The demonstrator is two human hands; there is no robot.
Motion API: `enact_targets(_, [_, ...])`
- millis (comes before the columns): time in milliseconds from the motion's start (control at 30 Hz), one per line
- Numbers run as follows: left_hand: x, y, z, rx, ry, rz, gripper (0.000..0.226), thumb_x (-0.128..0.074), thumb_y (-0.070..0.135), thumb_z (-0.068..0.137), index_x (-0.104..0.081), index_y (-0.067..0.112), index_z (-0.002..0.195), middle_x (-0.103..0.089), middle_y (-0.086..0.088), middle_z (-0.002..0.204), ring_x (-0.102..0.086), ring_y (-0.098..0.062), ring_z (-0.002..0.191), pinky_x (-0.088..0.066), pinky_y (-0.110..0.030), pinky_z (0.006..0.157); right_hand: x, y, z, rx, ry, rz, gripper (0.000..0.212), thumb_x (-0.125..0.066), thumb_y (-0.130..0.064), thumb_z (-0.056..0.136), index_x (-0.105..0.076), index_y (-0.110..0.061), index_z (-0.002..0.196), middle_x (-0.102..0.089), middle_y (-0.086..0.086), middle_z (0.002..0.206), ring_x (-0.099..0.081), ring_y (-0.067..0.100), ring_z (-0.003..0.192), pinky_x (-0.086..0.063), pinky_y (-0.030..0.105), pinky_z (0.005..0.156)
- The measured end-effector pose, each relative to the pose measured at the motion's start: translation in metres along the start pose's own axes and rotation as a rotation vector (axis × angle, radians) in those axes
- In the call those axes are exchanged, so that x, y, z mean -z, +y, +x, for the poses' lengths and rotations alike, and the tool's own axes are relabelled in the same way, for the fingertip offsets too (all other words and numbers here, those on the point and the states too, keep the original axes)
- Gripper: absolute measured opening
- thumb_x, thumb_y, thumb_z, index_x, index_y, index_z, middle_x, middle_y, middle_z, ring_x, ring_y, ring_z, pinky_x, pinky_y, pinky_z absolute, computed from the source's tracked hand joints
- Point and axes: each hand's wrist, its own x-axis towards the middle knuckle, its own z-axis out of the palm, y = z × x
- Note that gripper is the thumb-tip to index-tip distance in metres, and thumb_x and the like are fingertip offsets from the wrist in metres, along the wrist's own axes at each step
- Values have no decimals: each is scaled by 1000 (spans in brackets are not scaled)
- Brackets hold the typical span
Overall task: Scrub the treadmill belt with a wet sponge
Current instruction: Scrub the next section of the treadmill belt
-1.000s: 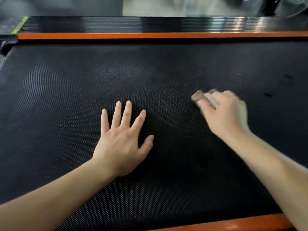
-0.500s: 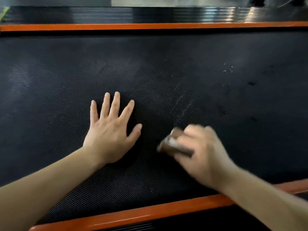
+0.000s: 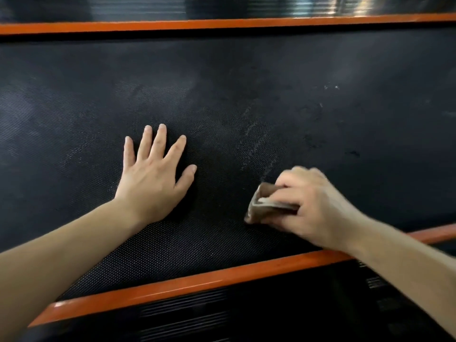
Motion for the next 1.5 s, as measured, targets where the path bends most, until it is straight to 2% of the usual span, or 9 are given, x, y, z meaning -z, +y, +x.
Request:
enact_targets(167, [-3,0,-6,-27,6,-6,82,-16,69,93,-25,25,161,-7,-14,171,4,-33,158,6,-57,125,12,23,-1,-234,150,53,21,-65,-55,83,-78,-41,90,-53,-11,77,-50,12,80,-45,38,72])
enact_targets(267, [-3,1,-5,-27,3,-2,81,-17,70,93,-24,25,161,-7,-14,171,5,-32,158,7,-57,125,-3,-16,3,-77,23,167,23,-65,-54,87,-80,-41,99,-55,-14,79,-51,8,79,-42,25,75])
enact_targets(400, [-2,1,-4,-19,-12,24,82,-16,70,92,-21,27,161,-3,-11,172,7,-31,158,7,-56,125,-44,-67,31,193,-99,183,18,-76,-45,82,-80,-32,93,-61,-7,85,-55,17,81,-44,38,71])
enact_targets(533, [-1,-2,-6,-44,-29,34,82,-15,70,92,-19,28,162,-2,-11,172,9,-30,158,8,-56,125,-31,-47,25,214,-182,183,13,-81,-38,81,-79,-32,92,-58,-11,89,-51,11,84,-43,37,76])
enact_targets(733, [-3,-1,-7,-54,-22,30,82,-16,72,93,-19,27,161,-2,-13,172,10,-32,158,8,-58,125,18,6,-28,-31,-207,223,5,-78,-48,83,-75,-45,85,-56,-19,92,-52,8,95,-35,22,87])
enact_targets(1033, [-4,1,-5,-41,-15,27,84,-16,73,91,-22,27,161,-5,-13,171,8,-31,158,6,-58,125,2,10,-4,-83,18,133,34,-65,-57,86,-78,-27,78,-53,-12,76,-50,11,76,-42,34,71])
enact_targets(1167, [-3,3,-5,-28,-16,22,86,-16,74,89,-24,27,160,-7,-13,171,6,-32,158,6,-59,125,15,45,7,-446,240,150,24,-74,-43,86,-72,-26,69,-58,-8,81,-61,7,77,-51,39,74])
enact_targets(1367, [-1,8,-5,-52,-42,17,80,-13,72,91,-20,34,161,-3,-11,172,8,-33,157,7,-63,123,18,30,-15,-125,26,112,27,-71,-54,86,-73,-30,75,-50,-11,71,-49,9,70,-39,26,63])
enact_targets(1500, [-2,10,-1,-63,-55,24,75,-11,74,92,-16,44,160,-1,-6,172,10,-34,157,8,-66,121,33,67,19,-547,315,39,31,-70,-44,87,-63,-24,64,-57,-3,74,-60,19,74,-42,31,64])
